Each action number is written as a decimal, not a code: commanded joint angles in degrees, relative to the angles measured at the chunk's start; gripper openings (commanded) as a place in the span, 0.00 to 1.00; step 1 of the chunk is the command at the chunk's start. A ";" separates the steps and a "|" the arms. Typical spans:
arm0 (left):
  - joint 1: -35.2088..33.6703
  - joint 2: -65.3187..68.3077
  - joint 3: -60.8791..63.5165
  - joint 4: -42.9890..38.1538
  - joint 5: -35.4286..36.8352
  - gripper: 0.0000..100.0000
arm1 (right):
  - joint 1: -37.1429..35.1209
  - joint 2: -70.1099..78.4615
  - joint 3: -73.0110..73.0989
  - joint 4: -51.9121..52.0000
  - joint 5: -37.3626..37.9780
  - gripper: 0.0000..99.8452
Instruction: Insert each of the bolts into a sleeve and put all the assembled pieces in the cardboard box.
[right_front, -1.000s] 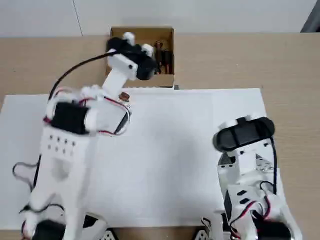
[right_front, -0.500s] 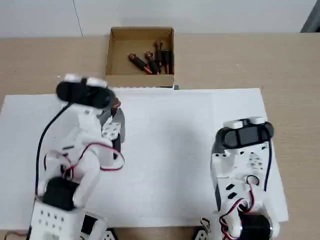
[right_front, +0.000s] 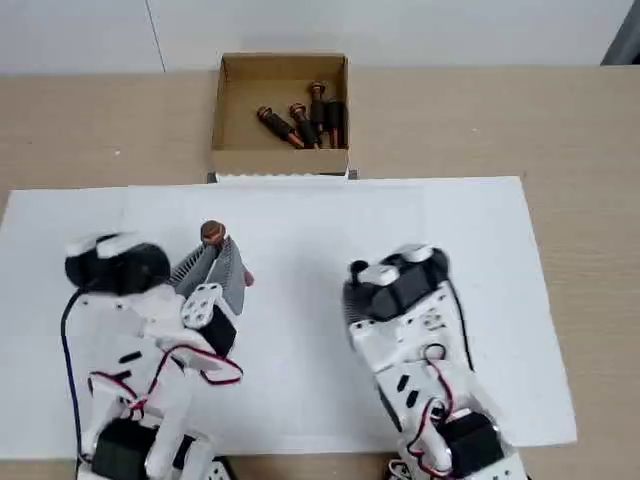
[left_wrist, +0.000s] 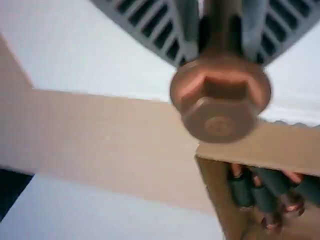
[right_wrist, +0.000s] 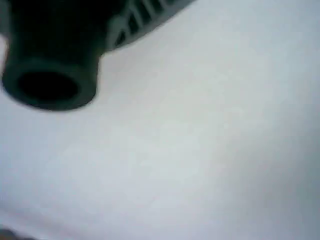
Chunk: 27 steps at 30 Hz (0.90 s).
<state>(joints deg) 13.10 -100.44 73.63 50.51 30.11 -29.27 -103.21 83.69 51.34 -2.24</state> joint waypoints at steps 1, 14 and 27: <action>0.53 -4.31 1.01 -1.58 2.64 0.01 | -5.23 -0.66 1.41 -4.79 -0.26 0.00; 6.77 -3.78 0.75 -1.76 9.23 0.01 | -14.20 -0.66 7.65 -12.00 5.10 0.00; 8.09 -3.78 0.92 -1.76 9.32 0.01 | -14.20 -0.66 7.38 -15.25 9.23 0.00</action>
<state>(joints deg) 20.57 -103.43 74.77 50.51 38.99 -42.99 -103.30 92.04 38.07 6.37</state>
